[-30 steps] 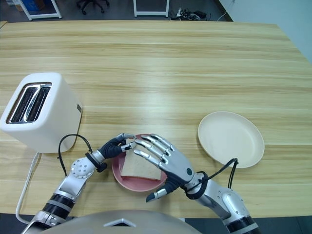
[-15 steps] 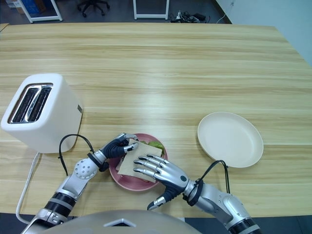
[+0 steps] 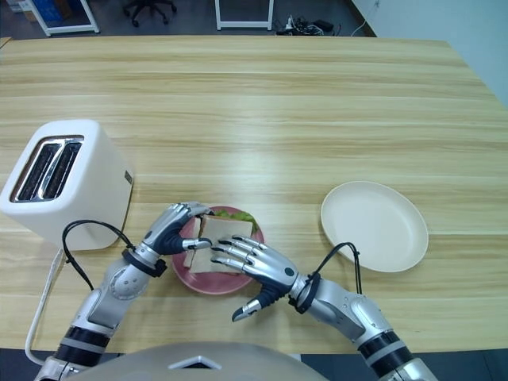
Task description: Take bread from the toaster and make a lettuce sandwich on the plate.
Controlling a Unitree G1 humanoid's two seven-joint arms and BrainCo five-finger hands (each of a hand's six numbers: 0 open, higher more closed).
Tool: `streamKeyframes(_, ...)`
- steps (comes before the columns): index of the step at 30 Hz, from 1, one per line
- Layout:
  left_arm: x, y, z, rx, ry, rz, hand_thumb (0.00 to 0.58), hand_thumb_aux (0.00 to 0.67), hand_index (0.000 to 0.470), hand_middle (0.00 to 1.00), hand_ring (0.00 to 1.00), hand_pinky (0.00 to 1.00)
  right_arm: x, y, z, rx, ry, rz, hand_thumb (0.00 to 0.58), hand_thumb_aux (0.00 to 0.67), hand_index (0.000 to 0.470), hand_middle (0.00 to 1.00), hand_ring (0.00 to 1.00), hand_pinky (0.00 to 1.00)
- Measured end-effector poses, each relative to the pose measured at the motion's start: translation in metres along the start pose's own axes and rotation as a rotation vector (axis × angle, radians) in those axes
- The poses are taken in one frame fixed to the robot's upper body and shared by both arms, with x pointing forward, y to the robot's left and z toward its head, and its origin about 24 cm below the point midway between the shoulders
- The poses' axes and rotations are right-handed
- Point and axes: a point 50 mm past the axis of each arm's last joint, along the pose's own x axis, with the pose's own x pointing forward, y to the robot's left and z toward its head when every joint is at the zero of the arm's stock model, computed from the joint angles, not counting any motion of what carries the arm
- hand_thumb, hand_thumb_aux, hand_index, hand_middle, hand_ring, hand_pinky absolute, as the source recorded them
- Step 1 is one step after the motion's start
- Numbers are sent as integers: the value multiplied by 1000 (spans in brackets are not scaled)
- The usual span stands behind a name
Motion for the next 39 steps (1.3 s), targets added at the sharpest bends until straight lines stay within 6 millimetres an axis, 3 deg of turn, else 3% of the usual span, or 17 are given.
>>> streamKeyframes(4, 9, 31, 34, 51, -234, 266, 0, 0, 0, 0, 0, 0, 0, 6, -20, -28, 121, 43, 0, 0, 0, 0, 0, 0)
streamKeyframes(8, 3, 41, 29, 74, -217, 356, 0, 0, 0, 0, 0, 0, 3, 6, -23, -41, 128, 40, 0, 0, 0, 0, 0, 0)
streamKeyframes(14, -10, 40, 23, 46, -204, 415, 0, 0, 0, 0, 0, 0, 10, 8, -26, -74, 125, 12, 0, 0, 0, 0, 0, 0)
streamKeyframes(16, -20, 36, 18, 18, -198, 388, 0, 0, 0, 0, 0, 0, 13, 7, -25, -100, 117, -71, 0, 0, 0, 0, 0, 0)
streamKeyframes(17, -30, 31, 10, 13, -169, 338, 363, 260, 182, 0, 0, 0, 15, 7, -21, -89, 105, -165, 576, 617, 433, 788, 788, 788)
streamKeyframes(18, -39, 29, 3, -11, -134, 313, 552, 523, 367, 216, 216, 216, 20, -1, -15, -74, 71, -297, 580, 670, 470, 1000, 1000, 1000)
streamKeyframes(19, -44, 29, -1, -33, -112, 307, 580, 670, 470, 627, 627, 627, 24, -13, -11, -61, 36, -413, 580, 670, 470, 1000, 1000, 1000)
streamKeyframes(20, -51, 30, -6, -60, -86, 303, 580, 670, 470, 1000, 1000, 1000, 26, -32, -4, -34, -11, -577, 580, 670, 470, 1000, 1000, 1000)
streamKeyframes(22, -66, 32, -17, -75, -29, 272, 580, 670, 470, 1000, 1000, 1000, 21, -60, 1, 6, -70, -786, 580, 670, 470, 1000, 1000, 1000)
streamKeyframes(25, -87, 23, -23, -56, 20, 111, 580, 670, 470, 1000, 1000, 1000, 1, -66, 1, 95, -45, -806, 580, 670, 470, 1000, 1000, 1000)
streamKeyframes(28, -114, 11, -28, -21, 99, -136, 580, 670, 470, 1000, 1000, 1000, -30, -48, -5, 166, 50, -556, 580, 670, 470, 1000, 1000, 1000)
streamKeyframes(31, -133, -3, -28, -35, 166, -354, 580, 670, 470, 1000, 1000, 1000, -57, -23, 2, 235, 96, -238, 580, 670, 470, 1000, 1000, 1000)
streamKeyframes(34, -128, -7, -25, -54, 169, -391, 580, 670, 470, 1000, 1000, 1000, -67, -6, 7, 278, 118, -84, 580, 670, 470, 1000, 1000, 1000)
streamKeyframes(39, -116, -15, -22, -81, 147, -400, 580, 670, 470, 1000, 1000, 1000, -55, -4, 1, 235, 137, -76, 580, 670, 470, 1000, 1000, 1000)
